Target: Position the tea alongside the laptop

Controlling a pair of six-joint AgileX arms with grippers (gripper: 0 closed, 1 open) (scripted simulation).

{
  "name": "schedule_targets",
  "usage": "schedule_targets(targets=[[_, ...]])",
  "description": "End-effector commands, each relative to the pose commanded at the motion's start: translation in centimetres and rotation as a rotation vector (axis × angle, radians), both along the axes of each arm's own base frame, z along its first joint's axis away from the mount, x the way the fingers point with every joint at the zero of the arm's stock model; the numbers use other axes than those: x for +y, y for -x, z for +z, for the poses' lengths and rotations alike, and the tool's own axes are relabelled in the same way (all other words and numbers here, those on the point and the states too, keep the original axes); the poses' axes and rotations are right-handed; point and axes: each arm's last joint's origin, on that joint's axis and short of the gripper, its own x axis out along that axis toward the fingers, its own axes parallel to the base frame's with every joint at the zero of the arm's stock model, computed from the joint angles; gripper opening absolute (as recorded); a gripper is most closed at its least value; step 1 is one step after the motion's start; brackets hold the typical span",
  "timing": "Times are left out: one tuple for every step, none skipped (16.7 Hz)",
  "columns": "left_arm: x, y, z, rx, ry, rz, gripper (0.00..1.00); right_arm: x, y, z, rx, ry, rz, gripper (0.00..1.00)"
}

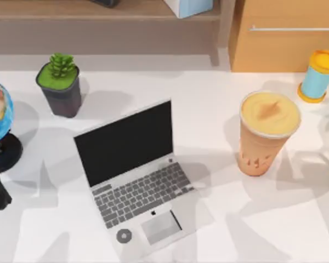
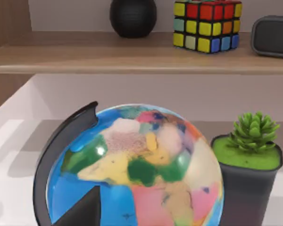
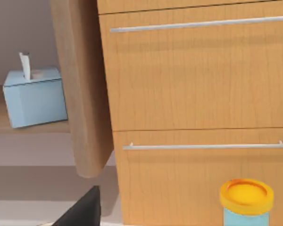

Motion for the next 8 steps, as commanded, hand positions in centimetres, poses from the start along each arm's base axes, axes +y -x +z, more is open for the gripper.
schedule_targets(targets=[[0.0, 0.0, 0.0, 0.000, 0.000, 0.000, 1.00, 1.0, -0.4, 0.3, -0.006, -0.016, 0.016, 1.00], [0.0, 0.0, 0.0, 0.000, 0.000, 0.000, 1.00, 2.1, -0.8, 0.4, -0.010, -0.032, 0.031, 1.00], [0.0, 0.0, 0.0, 0.000, 0.000, 0.000, 1.00, 3.3, -1.2, 0.5, -0.011, -0.048, 0.042, 1.00], [0.0, 0.0, 0.0, 0.000, 0.000, 0.000, 1.00, 4.5, -1.5, 0.4, -0.009, -0.062, 0.050, 1.00], [0.0, 0.0, 0.0, 0.000, 0.000, 0.000, 1.00, 5.7, -1.7, 0.1, -0.003, -0.074, 0.053, 1.00], [0.0, 0.0, 0.0, 0.000, 0.000, 0.000, 1.00, 7.0, -1.9, -0.4, 0.007, -0.081, 0.052, 1.00], [0.0, 0.0, 0.0, 0.000, 0.000, 0.000, 1.00, 8.1, -2.0, -1.1, 0.022, -0.083, 0.046, 1.00], [0.0, 0.0, 0.0, 0.000, 0.000, 0.000, 1.00, 9.2, -2.0, -2.0, 0.039, -0.079, 0.036, 1.00]])
